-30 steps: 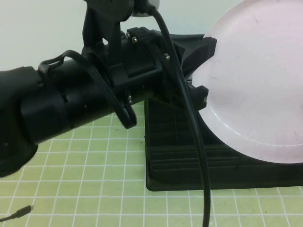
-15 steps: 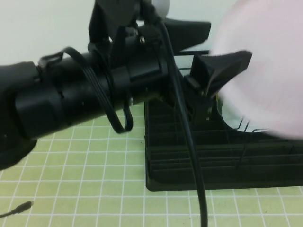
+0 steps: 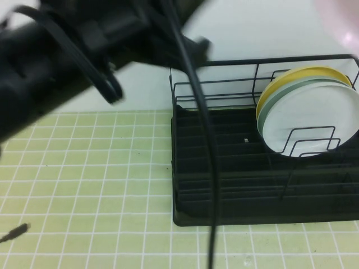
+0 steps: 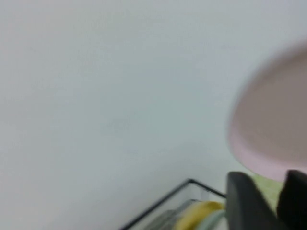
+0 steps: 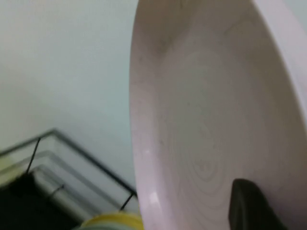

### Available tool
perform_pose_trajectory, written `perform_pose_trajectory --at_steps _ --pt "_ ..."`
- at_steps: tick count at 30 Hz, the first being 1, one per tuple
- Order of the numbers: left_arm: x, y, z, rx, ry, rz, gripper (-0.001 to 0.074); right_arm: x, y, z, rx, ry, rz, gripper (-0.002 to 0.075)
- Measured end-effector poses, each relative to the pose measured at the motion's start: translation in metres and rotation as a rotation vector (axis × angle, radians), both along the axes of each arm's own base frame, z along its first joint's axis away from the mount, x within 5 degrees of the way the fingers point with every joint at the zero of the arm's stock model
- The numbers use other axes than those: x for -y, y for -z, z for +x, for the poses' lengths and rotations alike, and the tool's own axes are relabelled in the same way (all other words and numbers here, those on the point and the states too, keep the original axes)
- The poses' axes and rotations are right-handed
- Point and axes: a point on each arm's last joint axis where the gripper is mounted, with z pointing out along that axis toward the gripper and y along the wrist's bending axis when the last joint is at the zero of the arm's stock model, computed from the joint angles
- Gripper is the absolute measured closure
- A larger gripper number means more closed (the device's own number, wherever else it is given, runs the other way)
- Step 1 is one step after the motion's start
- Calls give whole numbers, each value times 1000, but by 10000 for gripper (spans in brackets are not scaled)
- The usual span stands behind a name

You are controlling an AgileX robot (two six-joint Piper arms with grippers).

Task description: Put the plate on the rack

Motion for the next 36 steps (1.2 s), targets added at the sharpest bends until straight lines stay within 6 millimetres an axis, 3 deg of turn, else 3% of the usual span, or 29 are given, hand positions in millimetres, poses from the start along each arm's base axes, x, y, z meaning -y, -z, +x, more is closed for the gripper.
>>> perform_pose_trajectory --at_steps 6,11,14,18,26,36 --pt "-48 -6 6 28 -463 131 735 -8 14 34 -232 -145 -255 610" --pt "-80 10 7 -57 -787 276 735 -1 17 62 -455 -173 -455 610" --pt "-87 21 7 -90 -871 367 735 2 10 81 -454 -149 -474 610" --pt "-92 41 7 -139 -932 440 735 1 11 106 -444 -174 -521 610" --pt "-90 93 7 -247 -908 423 735 2 48 148 -549 -308 -708 611" --pt "-82 112 7 -277 -814 405 735 1 51 164 -527 -338 -762 611"
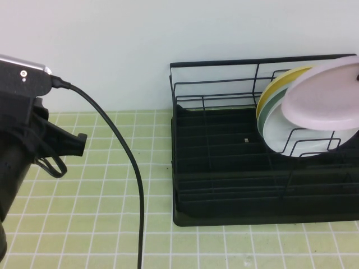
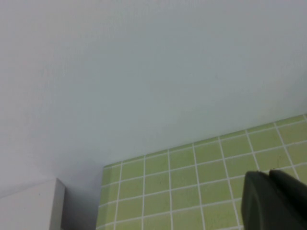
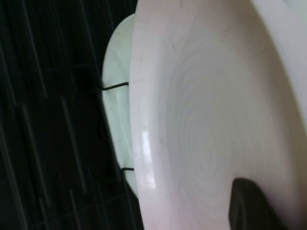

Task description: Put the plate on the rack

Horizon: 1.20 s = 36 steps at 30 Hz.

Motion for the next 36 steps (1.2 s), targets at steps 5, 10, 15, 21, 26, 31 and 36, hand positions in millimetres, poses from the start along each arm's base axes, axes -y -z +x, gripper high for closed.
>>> perform_pose_trajectory --at_steps 5,10,15,21,26,31,36 --pt "0 0 0 0 3 3 735 -1 11 3 -43 -38 -20 611" --pt "0 0 0 -1 3 5 735 -1 21 10 -68 -39 -22 611" --pt "3 0 0 1 36 -3 735 -1 34 18 -92 -32 -17 611" --pt "7 0 1 2 77 -15 735 -1 47 26 -128 -33 -16 611" --pt "9 0 1 4 97 -19 735 -1 54 28 -161 -7 5 610" --pt "12 0 1 6 123 -40 735 -2 55 29 -168 1 26 583" --pt "16 0 1 9 171 -51 735 -4 55 28 -198 34 82 462"
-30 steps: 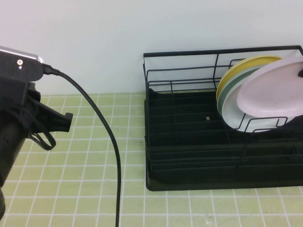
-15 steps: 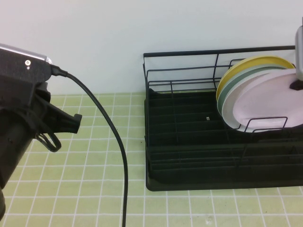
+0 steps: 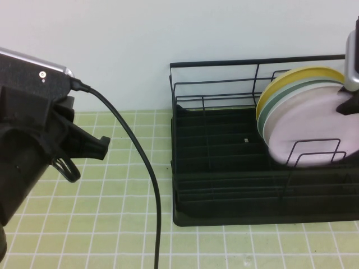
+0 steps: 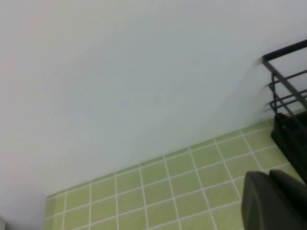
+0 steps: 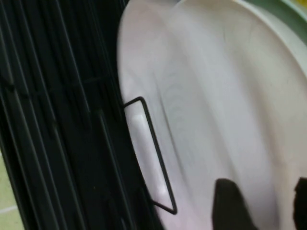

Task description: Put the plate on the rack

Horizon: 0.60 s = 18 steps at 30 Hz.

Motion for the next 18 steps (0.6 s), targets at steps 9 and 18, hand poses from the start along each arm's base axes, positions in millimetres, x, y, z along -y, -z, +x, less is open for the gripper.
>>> perform_pose_trajectory --at_steps 9,18 --pt "0 0 0 0 4 -1 736 0 -1 1 -4 53 28 354" --pt "-9 -5 0 11 -97 14 735 0 -7 -1 0 90 54 349"
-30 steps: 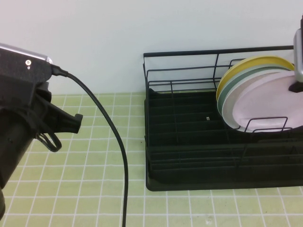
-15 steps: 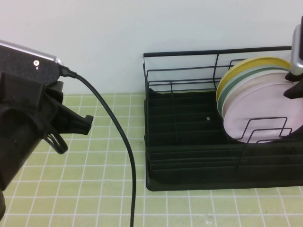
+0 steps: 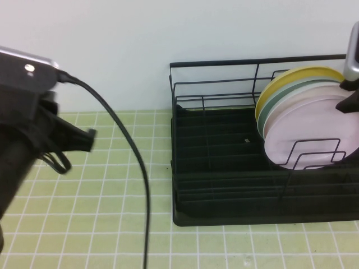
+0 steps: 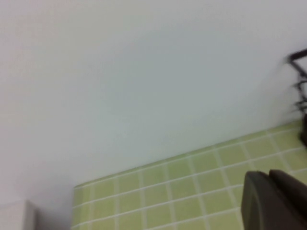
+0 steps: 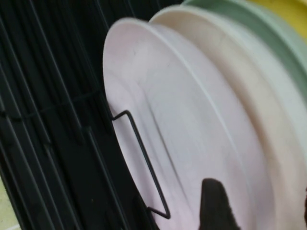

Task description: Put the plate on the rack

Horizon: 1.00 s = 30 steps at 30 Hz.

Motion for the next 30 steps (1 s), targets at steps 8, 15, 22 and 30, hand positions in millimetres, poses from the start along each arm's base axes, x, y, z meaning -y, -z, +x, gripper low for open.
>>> perform_pose_trajectory --at_steps 8,15,22,30 --pt "-17 -24 -16 78 -31 -69 735 0 -22 -12 50 -2 4 348" --pt "-44 -54 -49 210 -6 -212 735 0 -63 -35 130 128 96 469" --pt "-72 -80 -89 366 92 -154 735 1 -130 -86 239 375 370 701" --pt "-89 -89 -113 460 128 -74 735 -11 -156 -149 244 405 704 719"
